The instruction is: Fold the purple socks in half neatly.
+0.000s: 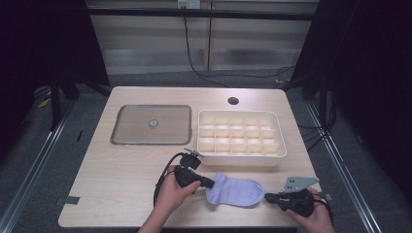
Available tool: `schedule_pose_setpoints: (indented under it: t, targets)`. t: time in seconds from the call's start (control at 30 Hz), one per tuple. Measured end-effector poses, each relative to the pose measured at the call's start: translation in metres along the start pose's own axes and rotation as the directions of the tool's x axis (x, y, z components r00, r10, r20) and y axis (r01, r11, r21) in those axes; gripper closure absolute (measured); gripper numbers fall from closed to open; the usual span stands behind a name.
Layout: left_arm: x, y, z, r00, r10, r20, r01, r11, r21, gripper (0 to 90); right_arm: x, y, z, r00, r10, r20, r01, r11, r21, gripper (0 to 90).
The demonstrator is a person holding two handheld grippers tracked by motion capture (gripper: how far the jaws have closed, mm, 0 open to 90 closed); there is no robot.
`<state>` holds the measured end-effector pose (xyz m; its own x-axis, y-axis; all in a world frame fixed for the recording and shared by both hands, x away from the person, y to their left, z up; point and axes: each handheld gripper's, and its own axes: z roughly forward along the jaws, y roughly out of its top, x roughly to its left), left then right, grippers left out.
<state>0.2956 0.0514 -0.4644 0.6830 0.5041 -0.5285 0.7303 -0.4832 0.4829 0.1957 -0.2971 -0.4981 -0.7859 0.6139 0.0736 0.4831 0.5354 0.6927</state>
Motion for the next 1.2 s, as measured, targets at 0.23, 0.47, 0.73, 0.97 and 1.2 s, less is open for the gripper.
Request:
schedule_pose_setpoints:
  t: [0.23, 0.47, 0.73, 0.97, 1.2]
  targets:
    - [-0.001, 0.001, -0.004, 1.0, -0.005, 0.008, 0.005, 0.9999, -0.011, 81.0, 0.0, 0.005, 0.006, 0.9996, -0.021, -0.016, 0.021, 0.9998, -0.003, 86.6]
    - [-0.002, 0.002, -0.005, 0.9997, -0.009, 0.021, 0.009, 1.0, -0.003, 81.0, 0.001, 0.009, 0.01, 0.9991, -0.024, -0.035, 0.024, 0.9997, -0.005, 86.6]
    - [-0.003, 0.003, -0.007, 0.9995, -0.028, 0.01, 0.029, 0.9994, -0.019, 81.0, 0.0, 0.014, 0.012, 0.9988, -0.045, -0.02, 0.045, 0.9989, 0.01, 86.0]
    - [0.0, 0.004, -0.009, 0.9978, -0.066, 0.001, 0.066, 0.9973, -0.032, 80.9, -0.013, 0.015, 0.013, 1.0, -0.001, -0.001, 0.001, 1.0, 0.006, 88.9]
    - [0.0, 0.005, -0.012, 0.9992, -0.04, -0.008, 0.04, 0.9992, -0.005, 80.8, -0.014, 0.023, 0.022, 0.9994, -0.026, -0.024, 0.026, 0.9997, -0.003, 89.3]
